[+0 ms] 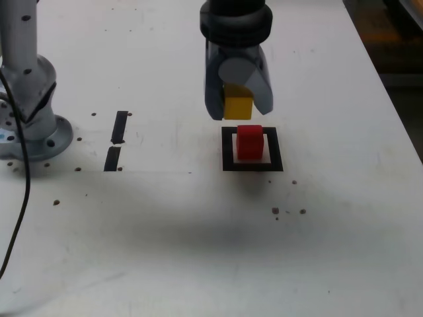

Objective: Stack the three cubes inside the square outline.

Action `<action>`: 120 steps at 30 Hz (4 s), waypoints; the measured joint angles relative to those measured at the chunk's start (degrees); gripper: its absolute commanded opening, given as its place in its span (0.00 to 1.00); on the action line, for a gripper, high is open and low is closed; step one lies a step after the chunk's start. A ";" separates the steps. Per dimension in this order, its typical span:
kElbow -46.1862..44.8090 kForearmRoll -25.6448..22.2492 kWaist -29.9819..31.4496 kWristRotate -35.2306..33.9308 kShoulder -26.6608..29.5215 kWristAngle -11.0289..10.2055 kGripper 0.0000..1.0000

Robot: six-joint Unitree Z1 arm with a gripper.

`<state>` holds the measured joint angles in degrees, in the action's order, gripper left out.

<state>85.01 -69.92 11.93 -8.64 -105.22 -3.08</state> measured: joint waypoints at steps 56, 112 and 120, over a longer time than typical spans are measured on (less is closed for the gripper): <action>-7.30 14.09 0.10 0.00 -3.28 -1.39 0.43; -9.27 5.89 -4.39 -0.08 7.30 -6.36 1.00; -11.99 6.96 -9.66 0.25 8.84 -5.14 1.00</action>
<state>73.02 -62.96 2.28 -8.39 -96.38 -8.22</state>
